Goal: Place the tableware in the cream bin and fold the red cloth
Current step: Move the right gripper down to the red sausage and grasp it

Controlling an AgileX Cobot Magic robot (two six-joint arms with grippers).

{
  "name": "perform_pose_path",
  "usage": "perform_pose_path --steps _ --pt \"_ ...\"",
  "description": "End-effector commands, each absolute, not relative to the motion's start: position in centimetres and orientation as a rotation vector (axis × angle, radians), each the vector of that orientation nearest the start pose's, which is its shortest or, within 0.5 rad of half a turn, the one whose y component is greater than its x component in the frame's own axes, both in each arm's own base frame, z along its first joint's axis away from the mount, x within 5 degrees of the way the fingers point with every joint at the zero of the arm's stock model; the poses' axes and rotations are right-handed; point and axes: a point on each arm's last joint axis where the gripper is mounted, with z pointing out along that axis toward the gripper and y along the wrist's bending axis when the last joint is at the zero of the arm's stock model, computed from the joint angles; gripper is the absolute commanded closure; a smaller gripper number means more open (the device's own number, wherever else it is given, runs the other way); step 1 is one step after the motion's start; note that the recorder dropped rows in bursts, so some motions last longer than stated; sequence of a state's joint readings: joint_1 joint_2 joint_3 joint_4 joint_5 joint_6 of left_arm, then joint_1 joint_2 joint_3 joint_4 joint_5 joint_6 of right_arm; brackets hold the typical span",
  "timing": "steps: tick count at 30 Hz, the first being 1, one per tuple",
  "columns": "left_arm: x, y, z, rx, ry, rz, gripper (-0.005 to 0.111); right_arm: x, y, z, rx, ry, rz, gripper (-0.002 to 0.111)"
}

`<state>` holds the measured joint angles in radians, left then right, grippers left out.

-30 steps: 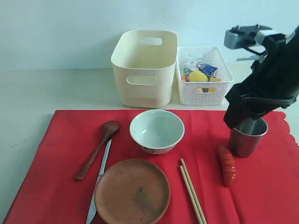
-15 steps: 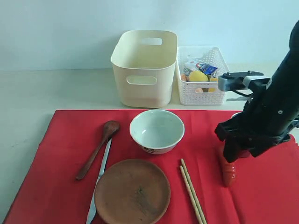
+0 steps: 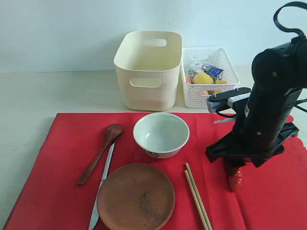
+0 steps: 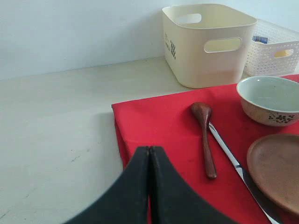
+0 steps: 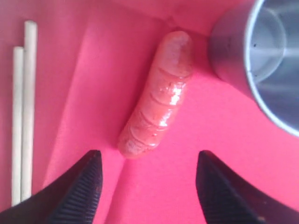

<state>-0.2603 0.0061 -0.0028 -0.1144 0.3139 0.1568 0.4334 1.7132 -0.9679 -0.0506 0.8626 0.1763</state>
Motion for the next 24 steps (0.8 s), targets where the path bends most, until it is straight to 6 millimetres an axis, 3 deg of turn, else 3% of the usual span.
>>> perform_pose_path --steps 1,9,15,18,24 --pt "5.2 -1.7 18.6 0.297 1.767 -0.180 0.107 27.3 12.2 15.5 -0.439 3.063 -0.054 0.052" --pt "5.2 -1.7 18.6 0.297 1.767 -0.180 0.107 27.7 12.4 13.8 -0.442 3.084 -0.059 0.052" --pt "5.2 -1.7 18.6 0.297 1.767 -0.180 0.107 27.8 12.6 12.5 -0.434 3.117 -0.060 0.058" --pt "5.2 -1.7 18.6 0.297 1.767 -0.180 0.107 27.7 12.6 12.0 -0.429 3.135 -0.060 0.069" --pt "5.2 -1.7 18.6 0.297 1.767 -0.180 0.107 27.9 12.8 12.1 -0.437 3.158 -0.051 0.107"
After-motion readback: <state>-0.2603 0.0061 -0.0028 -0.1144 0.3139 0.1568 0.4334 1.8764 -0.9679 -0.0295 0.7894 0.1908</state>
